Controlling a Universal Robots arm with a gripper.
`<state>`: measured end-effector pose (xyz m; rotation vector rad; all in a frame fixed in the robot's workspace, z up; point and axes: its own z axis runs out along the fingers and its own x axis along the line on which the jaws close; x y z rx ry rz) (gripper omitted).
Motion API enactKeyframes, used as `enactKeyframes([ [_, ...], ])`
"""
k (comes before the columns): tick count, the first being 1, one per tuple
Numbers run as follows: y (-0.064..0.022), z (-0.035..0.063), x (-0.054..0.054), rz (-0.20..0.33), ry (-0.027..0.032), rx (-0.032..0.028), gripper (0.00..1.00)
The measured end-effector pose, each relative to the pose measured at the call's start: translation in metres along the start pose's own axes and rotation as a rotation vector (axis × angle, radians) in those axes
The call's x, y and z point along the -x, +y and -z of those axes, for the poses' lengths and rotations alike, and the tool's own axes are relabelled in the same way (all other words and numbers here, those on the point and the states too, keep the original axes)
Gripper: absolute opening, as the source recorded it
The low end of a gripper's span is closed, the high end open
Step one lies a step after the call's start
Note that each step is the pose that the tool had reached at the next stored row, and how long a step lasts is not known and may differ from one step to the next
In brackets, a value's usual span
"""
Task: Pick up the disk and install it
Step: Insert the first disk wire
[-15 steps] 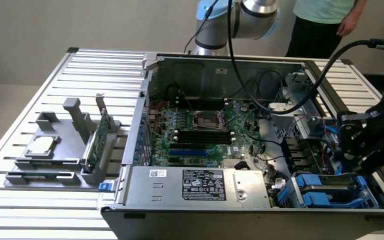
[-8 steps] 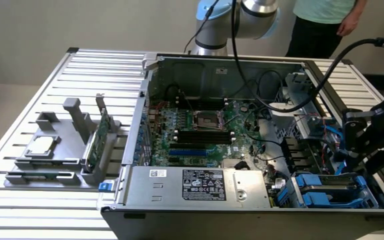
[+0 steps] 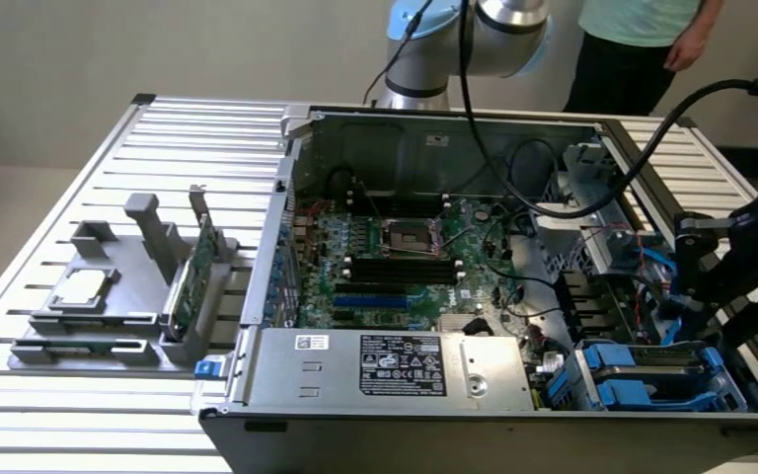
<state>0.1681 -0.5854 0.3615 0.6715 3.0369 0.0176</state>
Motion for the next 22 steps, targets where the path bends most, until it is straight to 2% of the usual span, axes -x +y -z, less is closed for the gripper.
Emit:
enactKeyframes([
  [5, 0.0002, -0.0009, 0.0, -0.069, -0.0012, -0.0017, 0.37],
  [16, 0.0148, -0.0004, -0.007, -0.077, -0.0017, -0.0019, 0.37],
  [18, 0.0149, 0.0002, -0.007, -0.081, -0.0018, -0.002, 0.39],
  [20, 0.0149, 0.0006, -0.007, -0.089, -0.002, -0.0023, 0.5],
  [21, 0.0147, 0.0006, -0.008, -0.095, -0.002, -0.0023, 0.5],
  [22, 0.0147, 0.0006, -0.008, -0.102, -0.0022, -0.0025, 0.56],
])
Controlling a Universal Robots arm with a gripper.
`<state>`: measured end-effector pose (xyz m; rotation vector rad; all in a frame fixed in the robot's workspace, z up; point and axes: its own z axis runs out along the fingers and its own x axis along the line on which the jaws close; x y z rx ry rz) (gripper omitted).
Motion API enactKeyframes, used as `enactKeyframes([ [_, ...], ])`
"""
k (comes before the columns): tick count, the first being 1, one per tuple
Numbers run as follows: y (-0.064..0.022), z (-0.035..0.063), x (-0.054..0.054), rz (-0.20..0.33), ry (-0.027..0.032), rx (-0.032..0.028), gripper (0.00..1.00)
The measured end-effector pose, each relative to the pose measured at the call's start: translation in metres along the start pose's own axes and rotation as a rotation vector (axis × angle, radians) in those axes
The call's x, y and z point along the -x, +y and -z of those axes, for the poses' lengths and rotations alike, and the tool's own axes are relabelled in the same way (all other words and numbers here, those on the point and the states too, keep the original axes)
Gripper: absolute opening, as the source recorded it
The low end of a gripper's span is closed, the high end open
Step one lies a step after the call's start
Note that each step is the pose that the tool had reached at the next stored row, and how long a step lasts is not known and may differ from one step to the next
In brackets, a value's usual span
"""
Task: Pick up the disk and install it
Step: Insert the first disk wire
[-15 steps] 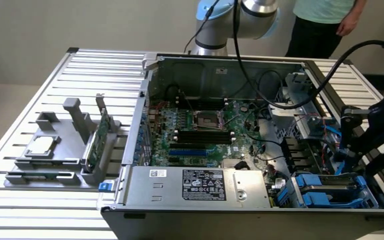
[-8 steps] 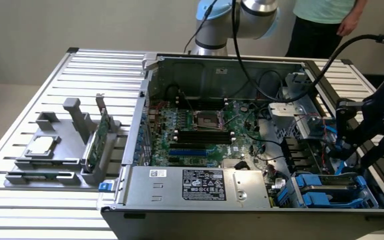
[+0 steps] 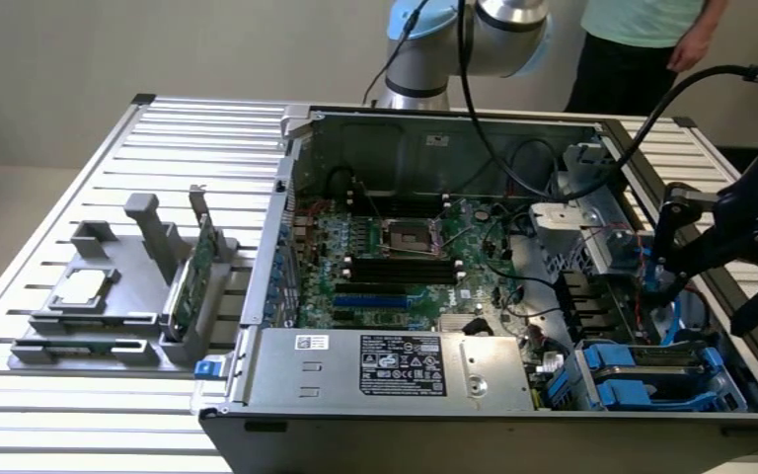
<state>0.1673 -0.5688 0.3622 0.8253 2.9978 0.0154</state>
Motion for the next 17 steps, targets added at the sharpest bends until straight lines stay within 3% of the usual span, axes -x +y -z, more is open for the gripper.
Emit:
enactKeyframes([
  [1, -0.0001, 0.0001, 0.0, -0.007, -0.0002, -0.0003, 0.56],
  [2, -0.0001, 0.0001, 0.0, -0.016, -0.0004, -0.0006, 0.62],
  [17, -0.0119, 0.0072, -0.001, -0.067, 0.0005, -0.0031, 0.62],
])
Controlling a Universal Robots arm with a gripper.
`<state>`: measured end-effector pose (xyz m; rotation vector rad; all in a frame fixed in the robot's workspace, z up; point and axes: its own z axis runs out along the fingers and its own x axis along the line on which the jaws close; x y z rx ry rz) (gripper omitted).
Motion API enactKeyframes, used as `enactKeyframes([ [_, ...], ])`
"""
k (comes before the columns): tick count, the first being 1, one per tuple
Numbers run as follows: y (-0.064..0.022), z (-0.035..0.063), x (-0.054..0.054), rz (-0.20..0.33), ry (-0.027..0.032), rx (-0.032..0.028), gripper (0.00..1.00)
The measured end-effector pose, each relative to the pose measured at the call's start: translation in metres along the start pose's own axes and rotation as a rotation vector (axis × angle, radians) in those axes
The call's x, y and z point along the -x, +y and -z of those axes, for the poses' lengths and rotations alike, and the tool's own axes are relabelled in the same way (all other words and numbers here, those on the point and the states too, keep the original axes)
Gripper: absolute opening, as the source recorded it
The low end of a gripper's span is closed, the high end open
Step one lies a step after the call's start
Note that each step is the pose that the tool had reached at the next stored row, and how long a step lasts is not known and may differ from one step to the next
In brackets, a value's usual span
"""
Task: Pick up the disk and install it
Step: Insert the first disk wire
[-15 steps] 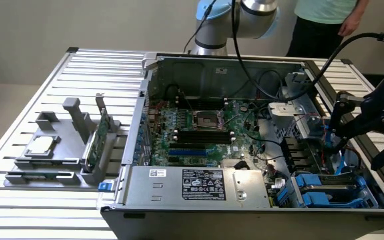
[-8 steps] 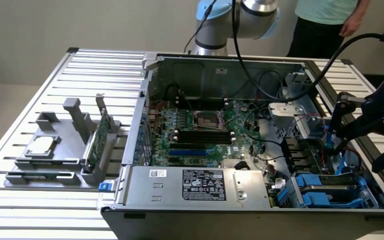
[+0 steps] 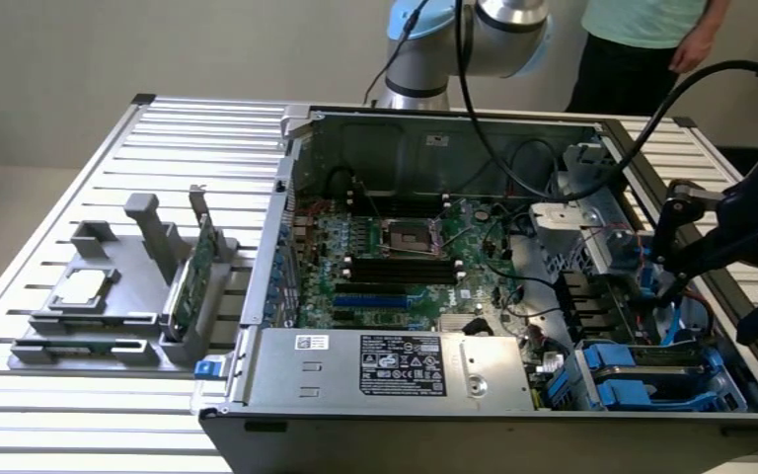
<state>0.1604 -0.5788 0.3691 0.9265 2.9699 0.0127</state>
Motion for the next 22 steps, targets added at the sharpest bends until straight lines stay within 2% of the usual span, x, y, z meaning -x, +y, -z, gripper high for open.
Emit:
enactKeyframes([
  [10, -0.0182, 0.0002, 0.013, -0.026, 0.0046, -0.0042, 0.62],
  [16, -0.0232, 0.0002, 0.016, -0.053, 0.0042, -0.0049, 0.62],
  [18, -0.0235, 0.0002, 0.017, -0.063, 0.0036, -0.0057, 0.54],
  [19, -0.0234, 0.0002, 0.017, -0.07, 0.0031, -0.0064, 0.54],
  [20, -0.0233, 0.0001, 0.017, -0.078, 0.0023, -0.0075, 0.47],
  [22, -0.0232, 0.0001, 0.017, -0.094, 0.0007, -0.0098, 0.47],
])
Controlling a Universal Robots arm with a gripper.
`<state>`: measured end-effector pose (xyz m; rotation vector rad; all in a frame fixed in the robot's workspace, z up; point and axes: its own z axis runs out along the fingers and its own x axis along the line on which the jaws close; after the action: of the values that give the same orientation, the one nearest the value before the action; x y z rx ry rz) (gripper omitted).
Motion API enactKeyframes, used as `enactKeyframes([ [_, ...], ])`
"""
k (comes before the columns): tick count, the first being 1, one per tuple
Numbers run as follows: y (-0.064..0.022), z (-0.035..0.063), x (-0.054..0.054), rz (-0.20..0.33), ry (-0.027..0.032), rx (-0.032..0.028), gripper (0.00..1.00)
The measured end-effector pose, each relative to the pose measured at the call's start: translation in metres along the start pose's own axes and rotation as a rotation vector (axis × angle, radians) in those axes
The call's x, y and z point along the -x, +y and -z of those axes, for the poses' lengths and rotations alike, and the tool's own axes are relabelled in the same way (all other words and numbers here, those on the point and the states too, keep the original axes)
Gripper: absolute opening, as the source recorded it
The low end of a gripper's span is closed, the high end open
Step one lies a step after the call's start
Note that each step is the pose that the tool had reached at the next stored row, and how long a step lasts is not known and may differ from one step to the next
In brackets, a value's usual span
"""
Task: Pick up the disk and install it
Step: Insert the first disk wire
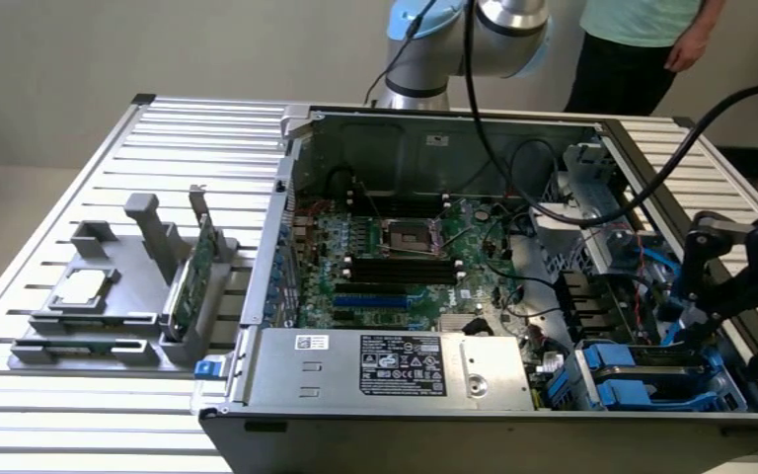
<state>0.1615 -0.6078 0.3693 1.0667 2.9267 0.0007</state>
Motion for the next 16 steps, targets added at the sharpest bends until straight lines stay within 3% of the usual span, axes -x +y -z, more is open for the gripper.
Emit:
enactKeyframes([
  [4, 0.0009, -0.0003, 0.0009, -0.033, -0.0033, -0.0044, 0.45],
  [5, 0.001, -0.0005, 0.001, -0.044, -0.0036, -0.005, 0.38],
  [16, 0.0011, -0.0089, 0.0009, -0.223, -0.0046, -0.0093, 0.38],
])
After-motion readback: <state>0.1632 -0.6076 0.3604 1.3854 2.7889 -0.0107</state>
